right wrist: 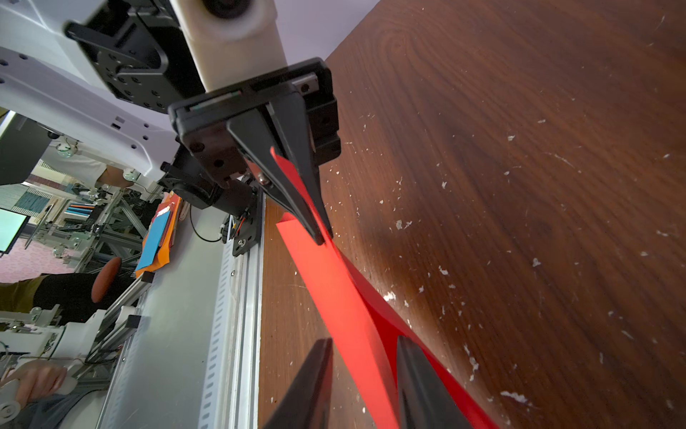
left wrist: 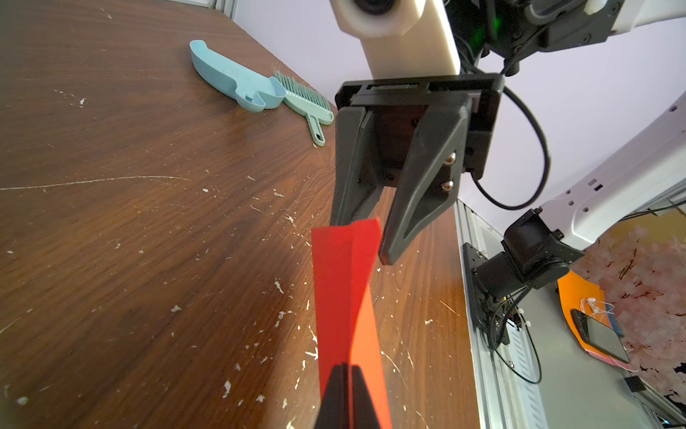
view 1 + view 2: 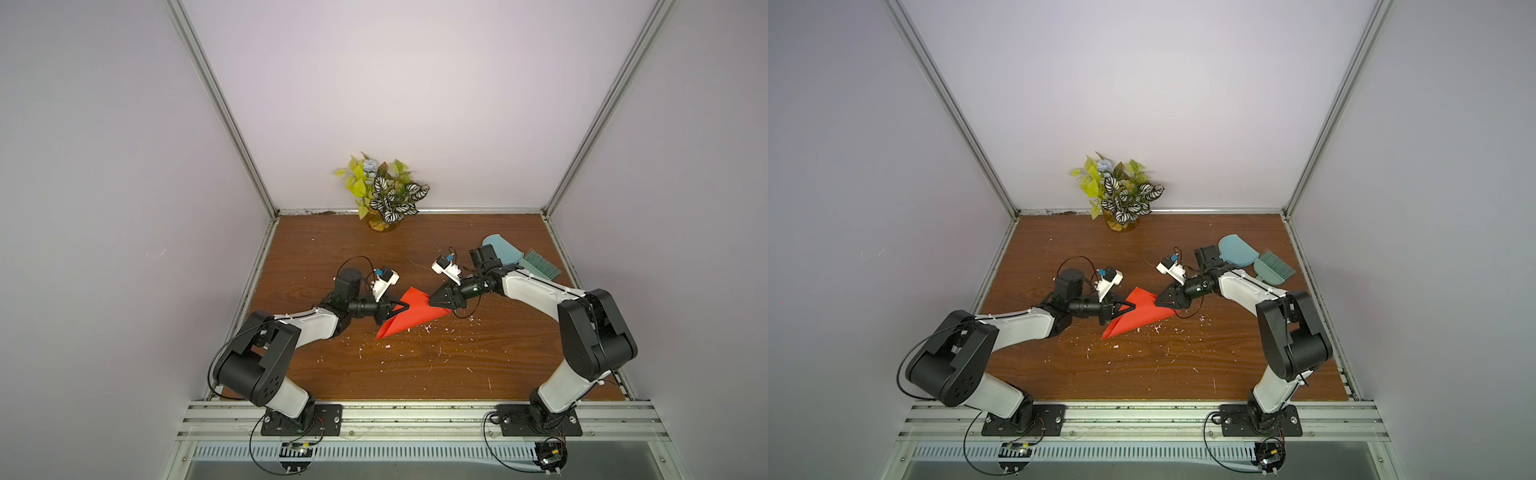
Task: Fold the square paper diagonally
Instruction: Fold the paper at the center of the board.
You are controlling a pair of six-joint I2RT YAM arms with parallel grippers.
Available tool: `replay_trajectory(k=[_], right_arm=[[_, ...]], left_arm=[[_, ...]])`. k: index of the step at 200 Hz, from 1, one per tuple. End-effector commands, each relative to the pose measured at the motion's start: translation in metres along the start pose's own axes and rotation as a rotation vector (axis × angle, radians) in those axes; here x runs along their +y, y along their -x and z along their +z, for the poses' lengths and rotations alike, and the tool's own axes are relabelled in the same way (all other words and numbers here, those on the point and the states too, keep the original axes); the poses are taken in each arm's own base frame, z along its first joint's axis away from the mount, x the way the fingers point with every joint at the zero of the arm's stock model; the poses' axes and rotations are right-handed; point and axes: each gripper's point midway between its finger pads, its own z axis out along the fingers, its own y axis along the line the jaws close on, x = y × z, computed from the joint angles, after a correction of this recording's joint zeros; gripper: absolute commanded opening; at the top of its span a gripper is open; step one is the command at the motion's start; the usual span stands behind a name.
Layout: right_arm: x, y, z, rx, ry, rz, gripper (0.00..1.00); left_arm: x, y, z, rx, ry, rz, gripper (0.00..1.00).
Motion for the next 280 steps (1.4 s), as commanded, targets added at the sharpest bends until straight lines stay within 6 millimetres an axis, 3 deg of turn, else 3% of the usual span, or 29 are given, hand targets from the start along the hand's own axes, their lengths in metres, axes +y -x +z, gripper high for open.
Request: replay_trajectory(k=[1,76,171,280], right_arm=[[0.005,0.004,0.003,0.011,0.012,-0.024,0.36],[0.008,0.009,0.006,0.003,0.02,-0.04,0.3],[0.004,0.007,0.007,0.032,-0.022,-0.047,0.0],[0.002,0.013,0.008,0.034,-0.042,-0.07,0.0]], left_arm=[[0.0,0.014,-0.001,-0.031,-0.01,0.034,0.01],[0.003,0.012,0.0,-0.024,-0.006,0.026,0.0],[0.009,0.005,0.001,-0.005,0.009,0.012,0.04],[0.013,0.001,0.004,0.012,0.013,-0.003,0.09]])
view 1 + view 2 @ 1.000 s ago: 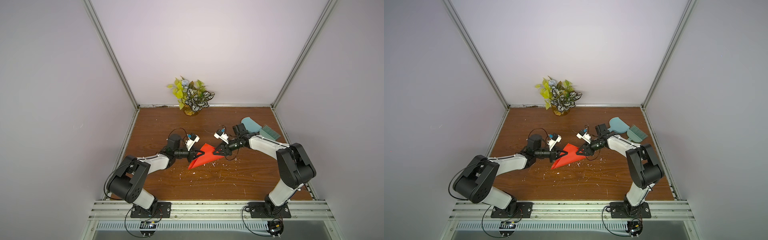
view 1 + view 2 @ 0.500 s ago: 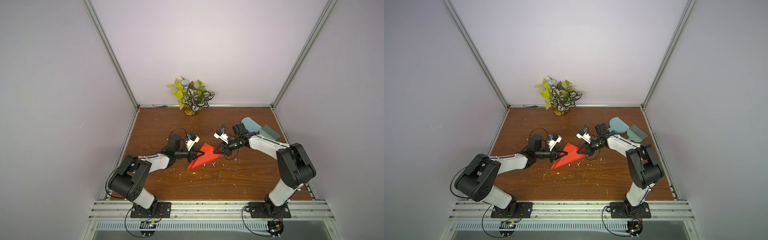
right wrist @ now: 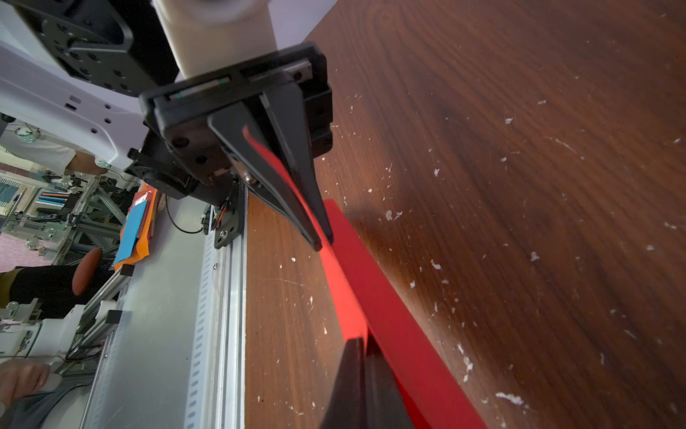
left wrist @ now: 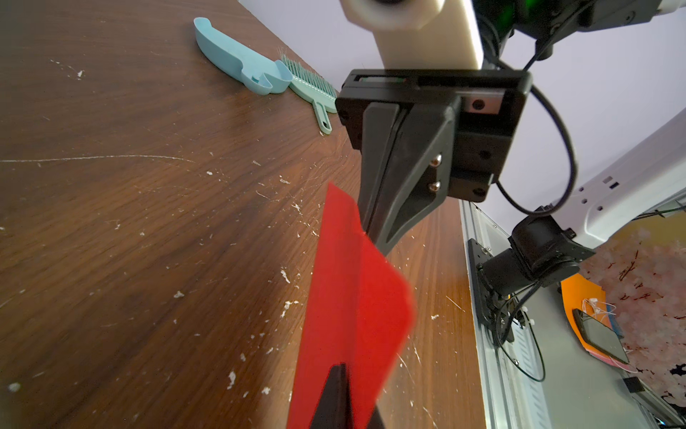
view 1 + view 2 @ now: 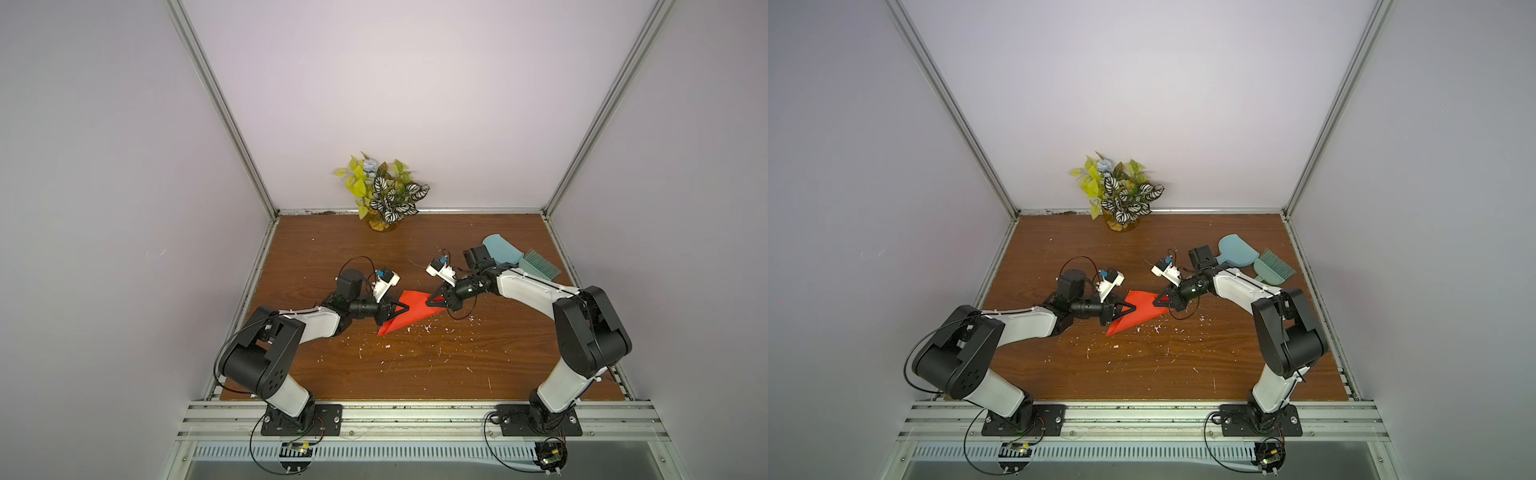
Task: Fold the square paper diagonally
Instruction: Fold the paper at the center of the board.
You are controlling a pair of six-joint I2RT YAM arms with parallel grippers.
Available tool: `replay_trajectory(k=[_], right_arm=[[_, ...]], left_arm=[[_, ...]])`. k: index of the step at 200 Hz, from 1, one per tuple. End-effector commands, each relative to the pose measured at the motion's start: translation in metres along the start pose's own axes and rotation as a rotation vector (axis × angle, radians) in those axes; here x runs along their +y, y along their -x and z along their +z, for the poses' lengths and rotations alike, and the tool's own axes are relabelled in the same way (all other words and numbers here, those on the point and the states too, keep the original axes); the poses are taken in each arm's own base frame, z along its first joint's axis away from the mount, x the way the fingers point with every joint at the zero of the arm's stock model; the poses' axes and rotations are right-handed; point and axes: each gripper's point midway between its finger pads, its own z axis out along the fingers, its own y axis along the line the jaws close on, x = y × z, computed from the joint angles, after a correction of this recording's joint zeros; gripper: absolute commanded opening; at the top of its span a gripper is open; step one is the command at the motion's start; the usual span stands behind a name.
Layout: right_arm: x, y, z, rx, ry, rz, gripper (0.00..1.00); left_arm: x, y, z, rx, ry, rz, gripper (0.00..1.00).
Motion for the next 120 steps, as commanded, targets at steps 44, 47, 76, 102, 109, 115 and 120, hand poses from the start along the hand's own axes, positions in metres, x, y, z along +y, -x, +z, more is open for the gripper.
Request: replay_trajectory(k=[44,47,76,102,109,115,120], right_arm=[[0.004,0.014,-0.002,-0.011,0.0,-0.054,0.0],[0.005,0.014,-0.002,-0.01,-0.001,-0.056,0.0],[0.003,0.011,0.0,0.003,-0.006,-0.051,0.0],[0.0,0.007,0.002,0.02,-0.016,-0.042,0.0],[-0.001,0.006,0.003,0.025,-0.018,-0.04,0.0],[-0.002,0.004,0.004,0.032,-0.023,-0.038,0.0],[-0.003,0.004,0.005,0.035,-0.023,-0.037,0.0]], left_arm=[[0.006,0.013,0.001,-0.012,0.005,0.026,0.1],[0.006,0.013,0.001,-0.013,0.005,0.026,0.1],[0.009,0.012,0.002,-0.006,0.012,0.022,0.12],[0.014,0.005,0.004,0.011,0.025,0.014,0.13],[0.015,0.003,0.005,0.016,0.027,0.01,0.13],[0.017,0.003,0.005,0.018,0.03,0.011,0.13],[0.018,0.002,0.006,0.02,0.032,0.009,0.13]])
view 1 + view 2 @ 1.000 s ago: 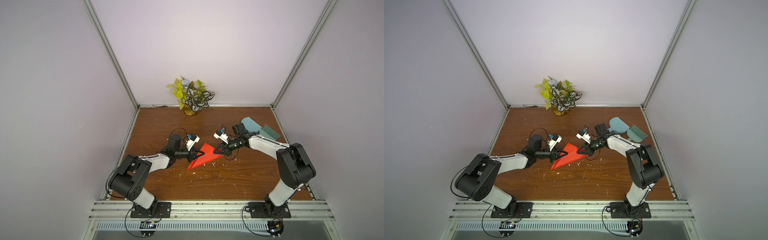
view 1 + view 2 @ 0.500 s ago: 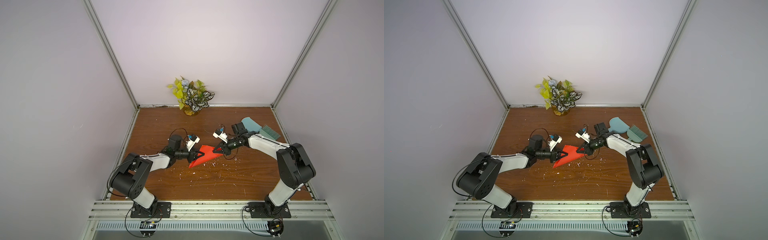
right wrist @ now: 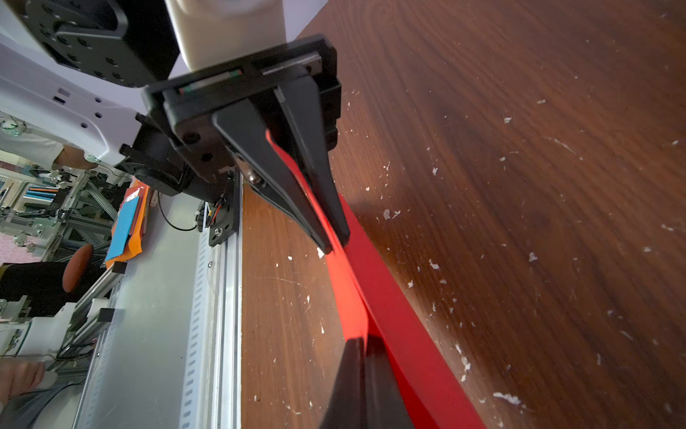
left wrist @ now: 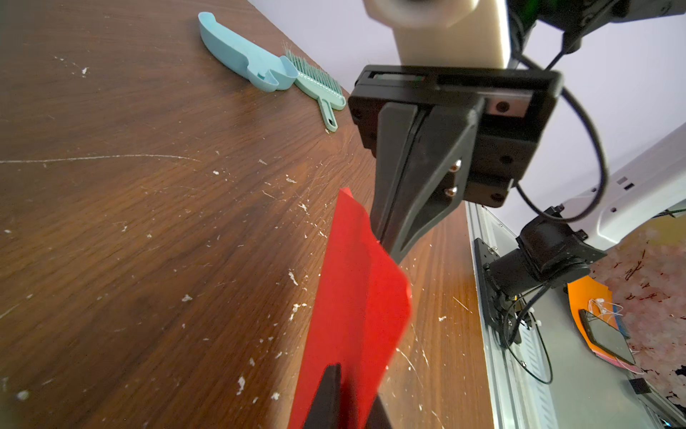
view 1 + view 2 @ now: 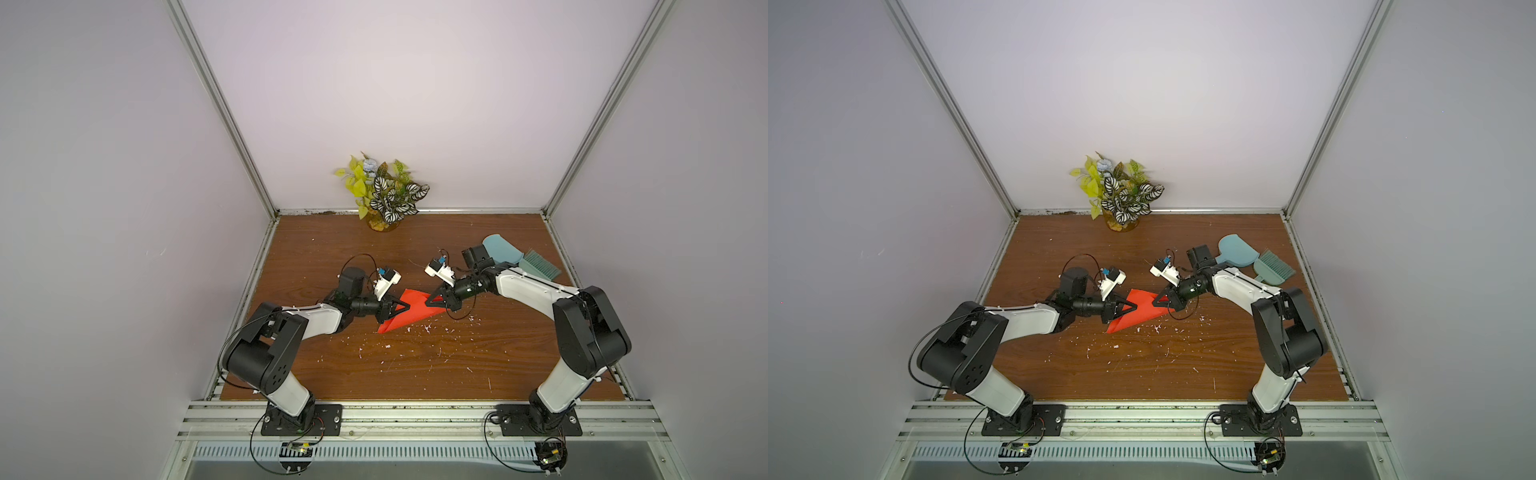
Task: Fold the square paper diagonally
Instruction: Fold the paper at the center of the board.
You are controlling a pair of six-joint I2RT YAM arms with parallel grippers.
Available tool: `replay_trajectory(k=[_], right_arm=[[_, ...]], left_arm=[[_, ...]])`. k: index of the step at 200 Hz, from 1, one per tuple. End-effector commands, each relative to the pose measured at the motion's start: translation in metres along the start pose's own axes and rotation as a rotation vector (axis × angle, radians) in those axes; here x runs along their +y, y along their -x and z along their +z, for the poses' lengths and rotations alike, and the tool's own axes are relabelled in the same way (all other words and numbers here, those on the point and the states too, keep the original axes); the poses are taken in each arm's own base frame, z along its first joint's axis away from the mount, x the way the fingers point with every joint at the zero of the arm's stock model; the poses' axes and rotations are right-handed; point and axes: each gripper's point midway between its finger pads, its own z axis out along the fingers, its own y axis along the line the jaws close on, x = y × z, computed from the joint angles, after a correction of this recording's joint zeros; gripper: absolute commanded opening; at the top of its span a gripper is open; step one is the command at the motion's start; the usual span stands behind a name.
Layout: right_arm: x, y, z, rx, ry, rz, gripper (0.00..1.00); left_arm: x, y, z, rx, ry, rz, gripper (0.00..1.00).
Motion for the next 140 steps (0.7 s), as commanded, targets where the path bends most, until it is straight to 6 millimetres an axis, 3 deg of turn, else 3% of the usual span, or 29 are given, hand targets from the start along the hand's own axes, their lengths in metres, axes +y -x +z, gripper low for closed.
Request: replay_trajectory(k=[1,74,140], right_arm=[[-0.002,0.004,0.003,0.017,-0.005,-0.029,0.0],[-0.007,-0.009,0.017,0.061,-0.004,-0.017,0.0],[-0.008,-0.008,0.018,0.051,-0.008,-0.024,0.0]], left_arm=[[0.009,0.003,0.001,0.002,0.019,0.015,0.13],[0.016,-0.008,0.005,0.027,0.024,-0.016,0.14],[0.022,-0.014,0.009,0.046,0.031,-0.03,0.15]])
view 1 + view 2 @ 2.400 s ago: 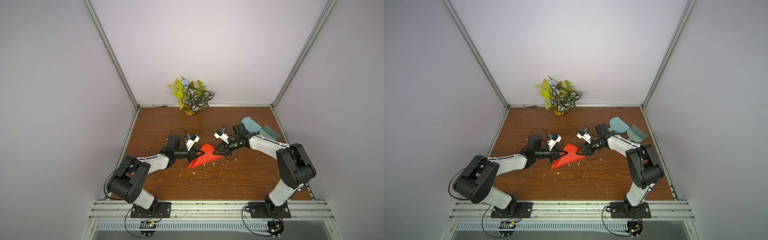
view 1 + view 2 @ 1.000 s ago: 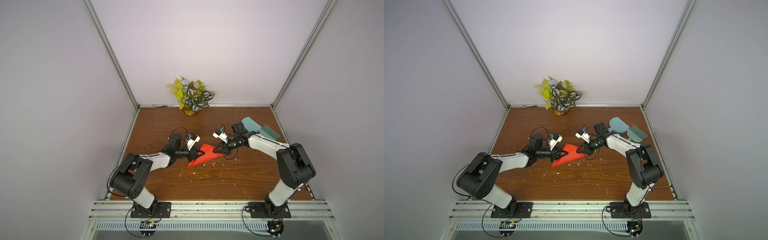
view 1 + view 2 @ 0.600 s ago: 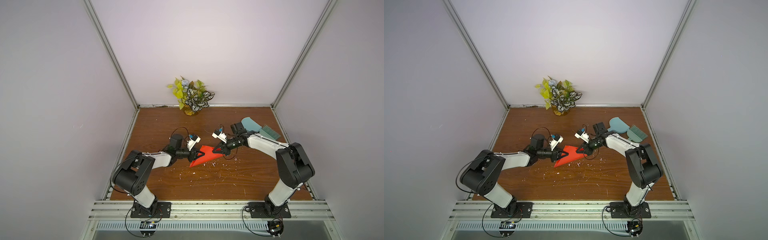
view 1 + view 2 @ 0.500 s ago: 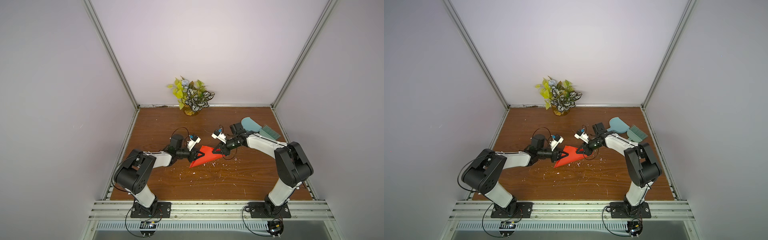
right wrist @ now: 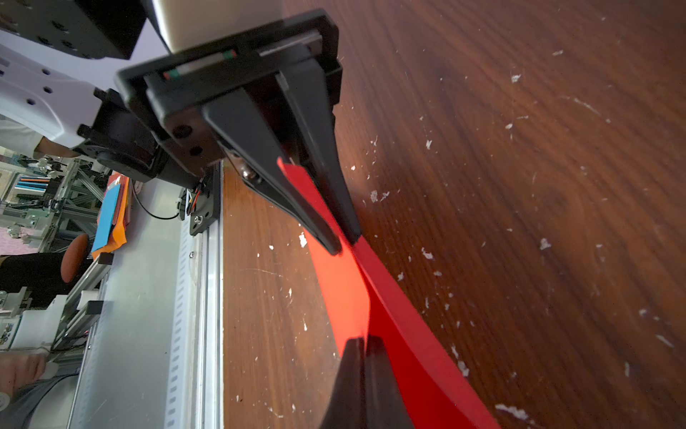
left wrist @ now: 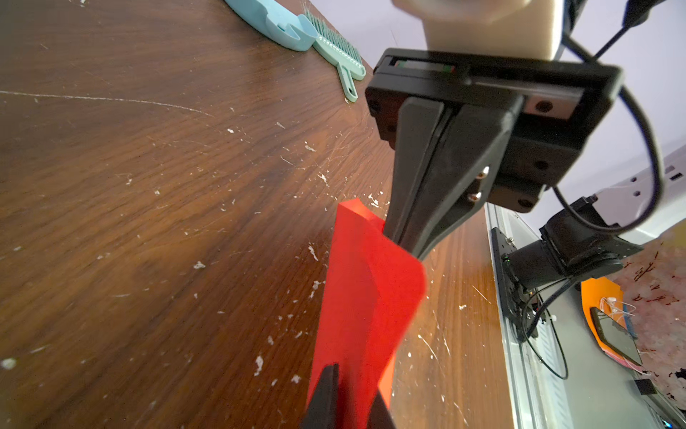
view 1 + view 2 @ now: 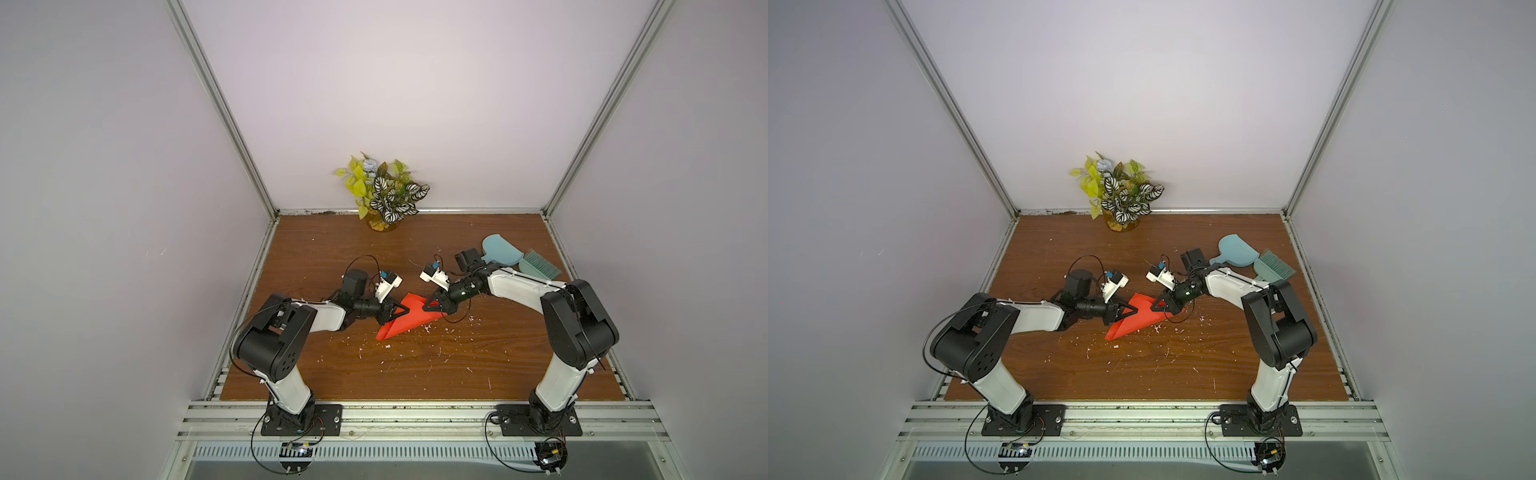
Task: Fold the square paper diagonally
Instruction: Fold the paper at the center of the board.
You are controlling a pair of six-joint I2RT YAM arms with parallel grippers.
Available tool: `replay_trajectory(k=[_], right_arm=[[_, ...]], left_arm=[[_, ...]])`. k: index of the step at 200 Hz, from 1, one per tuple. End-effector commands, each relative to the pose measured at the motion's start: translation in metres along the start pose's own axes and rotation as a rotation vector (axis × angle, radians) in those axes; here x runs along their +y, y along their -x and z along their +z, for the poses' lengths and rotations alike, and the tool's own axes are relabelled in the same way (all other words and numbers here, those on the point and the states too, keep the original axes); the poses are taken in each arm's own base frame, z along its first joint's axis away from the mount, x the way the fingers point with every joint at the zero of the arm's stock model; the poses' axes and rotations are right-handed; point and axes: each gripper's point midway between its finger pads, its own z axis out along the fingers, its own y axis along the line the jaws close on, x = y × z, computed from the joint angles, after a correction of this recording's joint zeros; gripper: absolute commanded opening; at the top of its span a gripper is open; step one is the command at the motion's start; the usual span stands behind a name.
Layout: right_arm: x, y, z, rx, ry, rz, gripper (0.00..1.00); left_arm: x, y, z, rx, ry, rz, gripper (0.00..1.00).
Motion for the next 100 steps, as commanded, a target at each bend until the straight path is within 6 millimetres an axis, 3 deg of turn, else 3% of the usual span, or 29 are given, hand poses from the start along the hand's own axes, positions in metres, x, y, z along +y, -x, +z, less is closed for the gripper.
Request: replay_trajectory(k=[1,100], right_arm=[[0.0047,0.0095,-0.0014,-0.015,0.008,-0.044,0.0],[0.0005,0.0139,-0.0012,-0.012,-0.006,-0.05,0.0]], left_arm=[[0.0059,0.0055,-0.0005,-0.003,0.012,0.016,0.15],[0.0099,0.0004,0.0027,0.019,0.014,0.0,0.17]])
